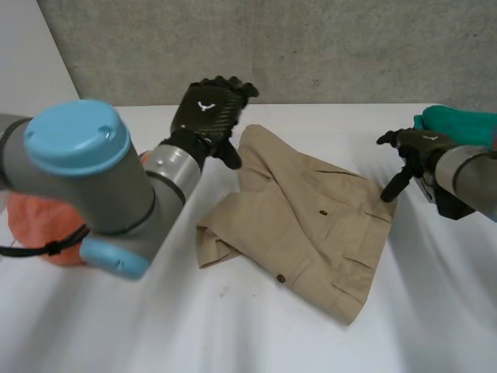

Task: Fold the laundry.

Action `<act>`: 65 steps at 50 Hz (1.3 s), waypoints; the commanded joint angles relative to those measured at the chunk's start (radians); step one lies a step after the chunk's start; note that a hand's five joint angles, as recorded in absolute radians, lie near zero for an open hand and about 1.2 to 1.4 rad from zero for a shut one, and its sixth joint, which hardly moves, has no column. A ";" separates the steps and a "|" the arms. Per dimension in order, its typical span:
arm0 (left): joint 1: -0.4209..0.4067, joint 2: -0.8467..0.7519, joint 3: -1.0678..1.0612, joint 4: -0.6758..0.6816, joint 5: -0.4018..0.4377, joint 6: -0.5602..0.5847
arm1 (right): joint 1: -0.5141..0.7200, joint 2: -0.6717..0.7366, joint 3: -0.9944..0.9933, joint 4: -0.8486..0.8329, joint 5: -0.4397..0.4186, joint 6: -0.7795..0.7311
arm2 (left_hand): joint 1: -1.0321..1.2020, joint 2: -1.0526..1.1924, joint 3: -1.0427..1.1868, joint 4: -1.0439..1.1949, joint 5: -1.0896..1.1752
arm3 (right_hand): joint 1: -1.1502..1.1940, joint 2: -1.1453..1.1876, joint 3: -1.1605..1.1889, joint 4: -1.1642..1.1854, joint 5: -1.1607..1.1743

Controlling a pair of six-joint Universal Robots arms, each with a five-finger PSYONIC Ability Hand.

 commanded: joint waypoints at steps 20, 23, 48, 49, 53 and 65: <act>0.108 -0.160 0.187 -0.037 0.003 0.001 | 0.190 0.222 -0.424 0.002 0.025 0.014 | -0.120 -0.118 -0.118 -0.112 -0.100 | 1.162 1.184 1.184 1.181 1.172; 0.109 -0.216 0.236 -0.024 0.008 0.001 | 0.213 0.087 -0.307 -0.043 0.000 -0.058 | -0.120 -0.118 -0.118 -0.112 -0.100 | 1.162 1.184 1.184 1.181 1.172; 0.079 -0.467 0.356 0.056 0.156 0.001 | 0.372 -0.380 0.061 -0.072 -0.101 -0.170 | 1.089 1.091 1.091 1.098 1.109 | 1.162 1.184 1.184 1.181 1.172; 0.080 -0.462 0.358 0.061 0.156 0.001 | 0.368 -0.377 0.055 -0.073 -0.099 -0.173 | 1.089 1.091 1.091 1.098 1.109 | 1.162 1.184 1.184 1.181 1.172; 0.092 -0.439 0.404 0.120 0.138 -0.002 | 0.306 -0.261 -0.061 -0.107 -0.086 -0.199 | 1.089 1.091 1.091 1.098 1.109 | 1.162 1.184 1.184 1.181 1.172; 0.148 -0.154 0.542 0.542 -0.071 0.002 | 0.289 0.003 -0.569 -0.559 0.014 -0.233 | 1.089 1.091 1.091 1.098 1.109 | 1.162 1.184 1.184 1.181 1.172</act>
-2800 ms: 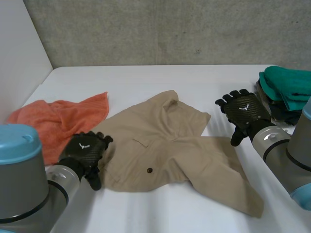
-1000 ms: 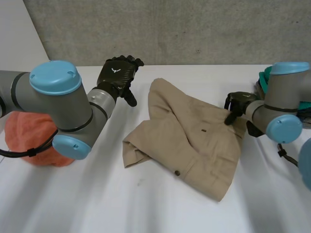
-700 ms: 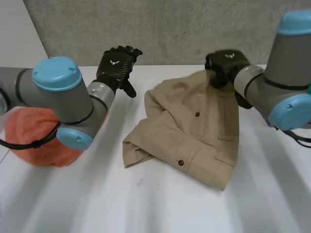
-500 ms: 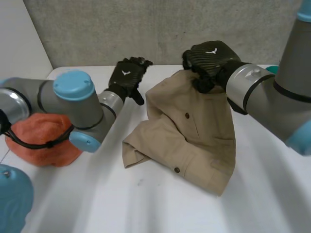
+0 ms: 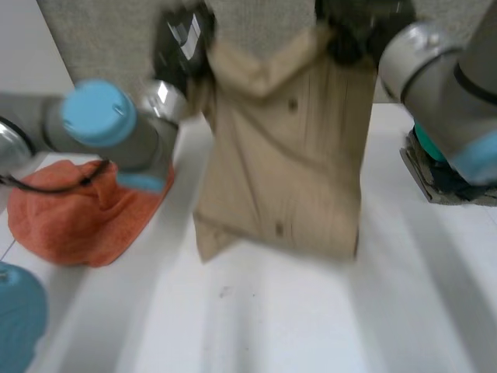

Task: Fold the laundry.

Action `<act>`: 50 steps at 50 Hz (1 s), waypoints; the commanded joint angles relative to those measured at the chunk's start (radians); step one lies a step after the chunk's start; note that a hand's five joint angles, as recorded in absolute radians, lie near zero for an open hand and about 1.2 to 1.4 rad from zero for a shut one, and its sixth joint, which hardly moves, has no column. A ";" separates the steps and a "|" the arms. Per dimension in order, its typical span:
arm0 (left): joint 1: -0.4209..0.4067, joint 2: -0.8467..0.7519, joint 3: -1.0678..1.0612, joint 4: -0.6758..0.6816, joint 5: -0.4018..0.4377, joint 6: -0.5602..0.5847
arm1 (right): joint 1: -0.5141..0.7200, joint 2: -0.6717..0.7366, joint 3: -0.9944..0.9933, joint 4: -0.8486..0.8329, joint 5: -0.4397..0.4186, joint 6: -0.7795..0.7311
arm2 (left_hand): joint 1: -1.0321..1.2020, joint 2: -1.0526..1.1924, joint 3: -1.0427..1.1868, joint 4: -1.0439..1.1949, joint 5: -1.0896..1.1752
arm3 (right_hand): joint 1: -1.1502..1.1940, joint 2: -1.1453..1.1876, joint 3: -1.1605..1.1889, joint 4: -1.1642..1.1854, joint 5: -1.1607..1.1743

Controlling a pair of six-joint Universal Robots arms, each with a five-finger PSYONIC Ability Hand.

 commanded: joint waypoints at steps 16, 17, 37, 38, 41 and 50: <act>0.009 0.299 -0.455 0.032 -0.151 0.005 | 0.005 0.123 0.093 -0.443 0.007 -0.011 | 0.217 0.796 0.207 0.196 0.251 | 0.264 0.215 0.203 0.196 0.240; 0.005 0.302 -0.493 0.022 -0.151 0.005 | 0.005 0.132 0.104 -0.420 0.004 -0.013 | 0.217 0.796 0.207 0.196 0.251 | 0.264 0.215 0.203 0.196 0.240; -0.018 0.493 -0.921 -0.628 -0.153 0.025 | -0.007 0.277 0.296 0.154 0.026 -0.183 | -0.548 0.031 -0.558 -0.569 -0.514 | -0.023 -0.072 -0.084 -0.091 -0.047; -0.021 0.511 -0.924 -0.637 -0.153 0.028 | -0.007 0.261 0.307 0.154 0.026 -0.183 | -0.636 -0.057 -0.646 -0.657 -0.602 | -0.200 -0.249 -0.261 -0.268 -0.224; -0.030 0.578 -0.930 -0.651 -0.151 0.043 | -0.008 0.202 0.351 0.147 0.026 -0.177 | -0.839 -0.260 -0.849 -0.860 -0.805 | -0.750 -0.799 -0.811 -0.818 -0.774; -0.002 0.617 -0.901 -0.650 -0.128 0.082 | -0.039 0.038 0.460 0.118 0.017 -0.071 | -0.833 -0.254 -0.843 -0.855 -0.800 | -0.810 -0.859 -0.871 -0.877 -0.834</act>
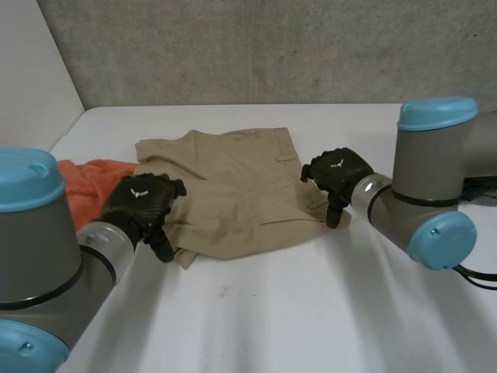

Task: Fold the laundry.

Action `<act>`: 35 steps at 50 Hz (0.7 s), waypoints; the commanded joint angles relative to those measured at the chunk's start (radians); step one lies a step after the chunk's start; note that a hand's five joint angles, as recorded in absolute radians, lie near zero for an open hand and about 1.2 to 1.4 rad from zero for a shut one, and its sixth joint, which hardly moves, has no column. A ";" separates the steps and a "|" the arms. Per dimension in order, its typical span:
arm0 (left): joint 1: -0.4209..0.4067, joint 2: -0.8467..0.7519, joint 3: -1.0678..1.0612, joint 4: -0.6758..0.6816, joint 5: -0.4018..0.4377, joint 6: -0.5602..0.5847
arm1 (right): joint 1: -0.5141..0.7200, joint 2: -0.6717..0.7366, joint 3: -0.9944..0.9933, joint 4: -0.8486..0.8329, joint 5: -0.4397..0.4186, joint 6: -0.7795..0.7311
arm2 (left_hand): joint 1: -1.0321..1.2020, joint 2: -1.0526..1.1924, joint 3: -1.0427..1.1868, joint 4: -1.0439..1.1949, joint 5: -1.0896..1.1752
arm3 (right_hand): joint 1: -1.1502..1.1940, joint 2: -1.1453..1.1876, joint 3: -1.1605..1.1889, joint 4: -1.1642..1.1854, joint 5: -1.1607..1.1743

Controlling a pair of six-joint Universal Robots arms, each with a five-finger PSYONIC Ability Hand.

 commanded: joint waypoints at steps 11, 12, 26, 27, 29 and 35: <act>0.193 -0.037 0.012 0.015 0.248 0.027 | -0.093 -0.239 0.247 -0.006 -0.013 0.079 | 0.202 0.207 0.203 0.215 0.226 | 0.146 0.134 0.170 0.164 0.199; 0.207 -0.072 0.015 0.015 0.269 0.028 | -0.096 -0.240 0.260 -0.006 -0.018 0.079 | 0.202 0.207 0.203 0.215 0.226 | 0.149 0.137 0.173 0.168 0.202; 0.237 -0.289 0.104 0.062 0.305 0.030 | -0.093 -0.119 0.353 -0.246 -0.134 0.091 | 0.199 0.204 0.200 0.212 0.223 | 0.237 0.225 0.261 0.256 0.290; 0.237 -0.296 0.110 0.064 0.305 0.030 | -0.093 -0.107 0.349 -0.259 -0.136 0.091 | 0.202 0.207 0.203 0.215 0.226 | 0.249 0.237 0.273 0.267 0.302; 0.233 -0.318 0.136 0.064 0.305 0.031 | -0.092 -0.067 0.326 -0.286 -0.136 0.090 | 0.231 0.236 0.232 0.244 0.255 | 0.284 0.272 0.308 0.303 0.337; 0.222 -0.367 0.178 0.064 0.308 0.031 | -0.092 0.064 0.210 -0.306 -0.130 0.080 | 0.630 0.635 0.631 0.643 0.654 | 0.352 0.340 0.375 0.370 0.404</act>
